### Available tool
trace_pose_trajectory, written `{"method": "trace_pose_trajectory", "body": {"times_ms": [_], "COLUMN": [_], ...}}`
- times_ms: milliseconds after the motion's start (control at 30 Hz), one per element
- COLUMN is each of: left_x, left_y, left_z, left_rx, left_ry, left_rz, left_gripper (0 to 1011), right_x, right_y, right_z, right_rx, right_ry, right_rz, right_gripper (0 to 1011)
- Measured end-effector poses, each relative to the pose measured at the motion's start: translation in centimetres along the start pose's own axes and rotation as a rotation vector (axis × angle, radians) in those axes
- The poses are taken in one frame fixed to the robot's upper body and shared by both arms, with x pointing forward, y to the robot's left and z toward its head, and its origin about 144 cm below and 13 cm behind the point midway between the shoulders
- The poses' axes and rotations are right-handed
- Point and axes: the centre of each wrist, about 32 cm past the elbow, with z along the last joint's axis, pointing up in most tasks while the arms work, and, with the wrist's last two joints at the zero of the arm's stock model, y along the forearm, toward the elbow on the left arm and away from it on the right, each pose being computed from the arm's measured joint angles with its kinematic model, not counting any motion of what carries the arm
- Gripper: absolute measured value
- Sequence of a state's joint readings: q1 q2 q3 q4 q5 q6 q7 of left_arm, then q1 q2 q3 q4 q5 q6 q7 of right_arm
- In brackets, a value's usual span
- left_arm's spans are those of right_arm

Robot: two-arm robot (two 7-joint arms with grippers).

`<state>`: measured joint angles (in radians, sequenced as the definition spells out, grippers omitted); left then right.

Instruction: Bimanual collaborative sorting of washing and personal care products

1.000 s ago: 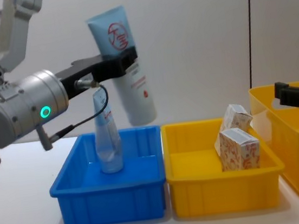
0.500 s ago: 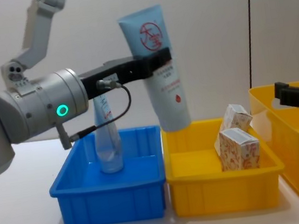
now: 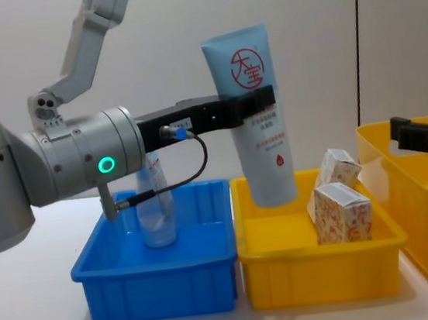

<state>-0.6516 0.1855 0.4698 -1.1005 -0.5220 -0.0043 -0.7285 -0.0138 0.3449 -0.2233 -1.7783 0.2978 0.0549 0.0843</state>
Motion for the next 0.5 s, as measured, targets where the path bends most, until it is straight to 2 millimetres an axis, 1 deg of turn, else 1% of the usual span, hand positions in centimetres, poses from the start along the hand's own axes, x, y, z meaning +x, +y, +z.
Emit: {"method": "trace_pose_trajectory", "body": {"times_ms": [300,500], "left_x": [0.1,0.1], "left_y": [-0.3,-0.4], "left_z": [-0.1,-0.1], "left_rx": [0.018,0.023], "left_ry": [0.005,0.006], "left_rz": [-0.025,-0.032], "left_gripper": [253,253], "right_x": [0.6,0.6], "right_y": [0.0,0.4], "right_z": [1.6,2.4], "right_rx": [-0.056,-0.095], "right_ry": [0.007,-0.004], "right_rz": [0.091,0.144], "right_gripper": [1003,1004]}}
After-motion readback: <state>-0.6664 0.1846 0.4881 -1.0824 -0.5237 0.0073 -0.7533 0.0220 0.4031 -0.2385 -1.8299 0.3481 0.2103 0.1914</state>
